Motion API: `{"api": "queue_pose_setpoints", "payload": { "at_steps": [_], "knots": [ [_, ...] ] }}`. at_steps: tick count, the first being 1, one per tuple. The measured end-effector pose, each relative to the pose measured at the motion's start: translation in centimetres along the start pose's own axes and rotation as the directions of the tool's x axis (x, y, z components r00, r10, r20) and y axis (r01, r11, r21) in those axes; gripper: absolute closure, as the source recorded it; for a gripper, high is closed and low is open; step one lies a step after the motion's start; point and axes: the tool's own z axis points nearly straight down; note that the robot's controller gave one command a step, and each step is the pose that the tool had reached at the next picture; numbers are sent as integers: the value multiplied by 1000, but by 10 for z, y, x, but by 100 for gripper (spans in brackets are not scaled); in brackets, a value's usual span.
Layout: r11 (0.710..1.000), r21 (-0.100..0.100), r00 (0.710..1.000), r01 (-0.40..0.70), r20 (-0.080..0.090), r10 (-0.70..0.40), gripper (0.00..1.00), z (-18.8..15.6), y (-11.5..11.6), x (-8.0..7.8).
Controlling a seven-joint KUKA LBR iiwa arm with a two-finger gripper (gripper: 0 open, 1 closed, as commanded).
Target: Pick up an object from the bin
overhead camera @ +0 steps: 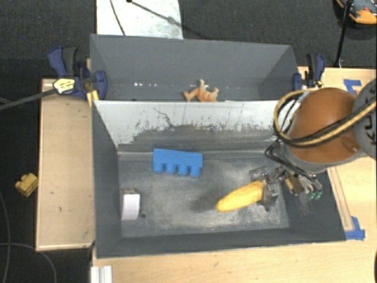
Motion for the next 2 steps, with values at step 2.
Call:
{"api": "queue_pose_setpoints", "payload": {
  "at_steps": [2],
  "knots": [
    [1000, 0, 1000, 24, 1, -24, 100, -104, -12, -2]
  ]
}}
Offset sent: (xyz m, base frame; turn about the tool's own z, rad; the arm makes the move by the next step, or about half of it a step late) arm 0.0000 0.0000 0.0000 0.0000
